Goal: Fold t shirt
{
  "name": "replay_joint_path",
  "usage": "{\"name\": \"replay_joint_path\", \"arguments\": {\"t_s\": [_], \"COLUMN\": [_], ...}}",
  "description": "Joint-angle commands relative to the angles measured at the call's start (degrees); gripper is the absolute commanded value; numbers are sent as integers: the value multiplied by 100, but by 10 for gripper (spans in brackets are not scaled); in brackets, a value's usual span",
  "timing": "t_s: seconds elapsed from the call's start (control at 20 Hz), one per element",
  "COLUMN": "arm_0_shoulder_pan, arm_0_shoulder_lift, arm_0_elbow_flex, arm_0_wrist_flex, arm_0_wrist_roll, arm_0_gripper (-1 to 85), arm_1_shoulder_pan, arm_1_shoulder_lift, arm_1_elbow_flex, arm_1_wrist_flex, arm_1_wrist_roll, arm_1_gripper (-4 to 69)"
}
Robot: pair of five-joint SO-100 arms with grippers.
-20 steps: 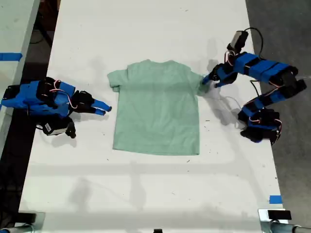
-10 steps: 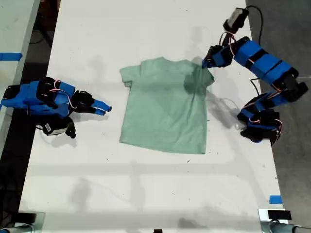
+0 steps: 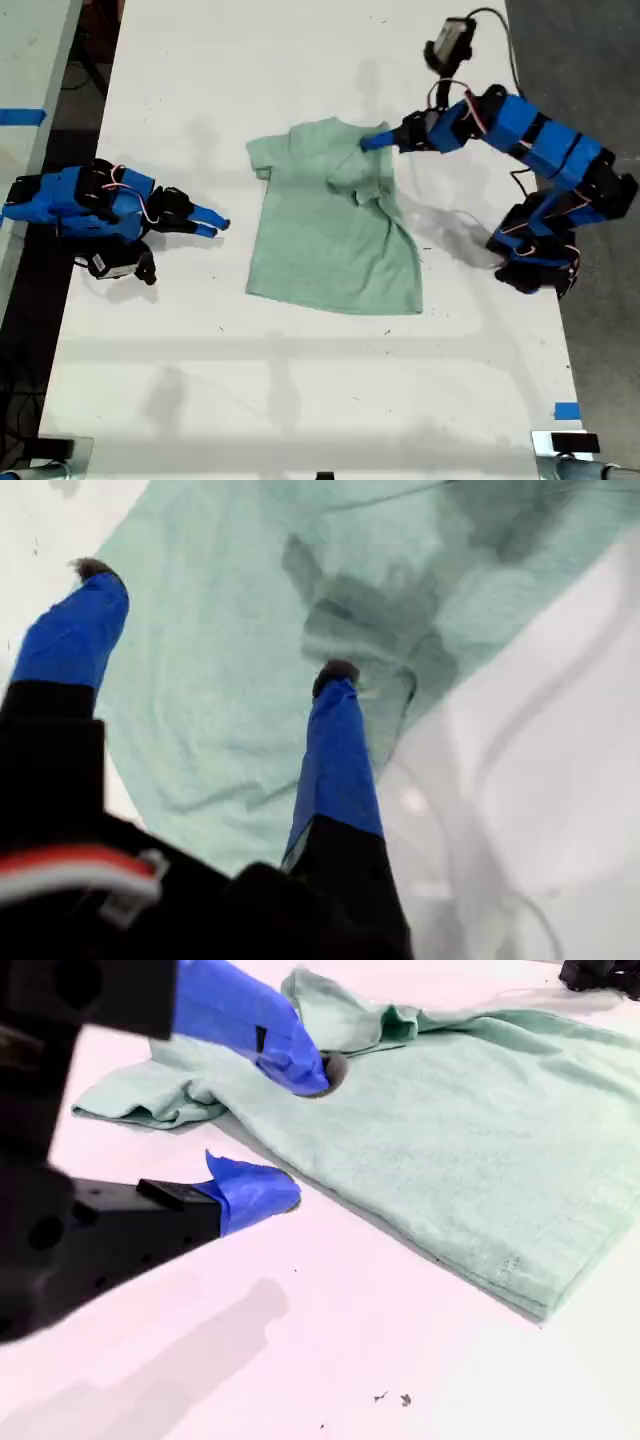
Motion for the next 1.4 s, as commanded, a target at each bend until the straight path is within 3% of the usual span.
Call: {"name": "replay_joint_path", "arguments": {"t_s": [0.0, 0.1, 0.25, 0.4, 0.55, 0.7, 0.9, 1.35], "arm_0_shoulder_pan": [-26, -18, -18, -26, -18, -26, -18, -18], "arm_0_shoulder_lift": [35, 35, 35, 35, 35, 35, 35, 35], "arm_0_elbow_flex": [-18, -18, -18, -18, -18, -18, -18, -18], "arm_0_wrist_flex": [0, 0, 0, 0, 0, 0, 0, 0], "arm_0_wrist_roll": [18, 18, 18, 26, 26, 26, 26, 18], "arm_0_gripper": [151, 151, 151, 151, 151, 151, 151, 151], "arm_1_shoulder_pan": [870, 571, -659, -1406, -2048, -2092, -2145, -2136], "arm_1_shoulder_lift": [2004, 3094, 5546, 7427, 7418, 7418, 7418, 7418], "arm_1_elbow_flex": [158, 1037, 3357, 5203, 6521, 7603, 7849, 7849], "arm_1_wrist_flex": [949, 1239, 976, 984, 167, 264, 88, 88], "arm_1_wrist_roll": [-18, 264, 1397, 1907, 2109, 2716, 2962, 3085], "arm_1_gripper": [-12, -12, -9, -8, -8, -8, -8, -5]}}
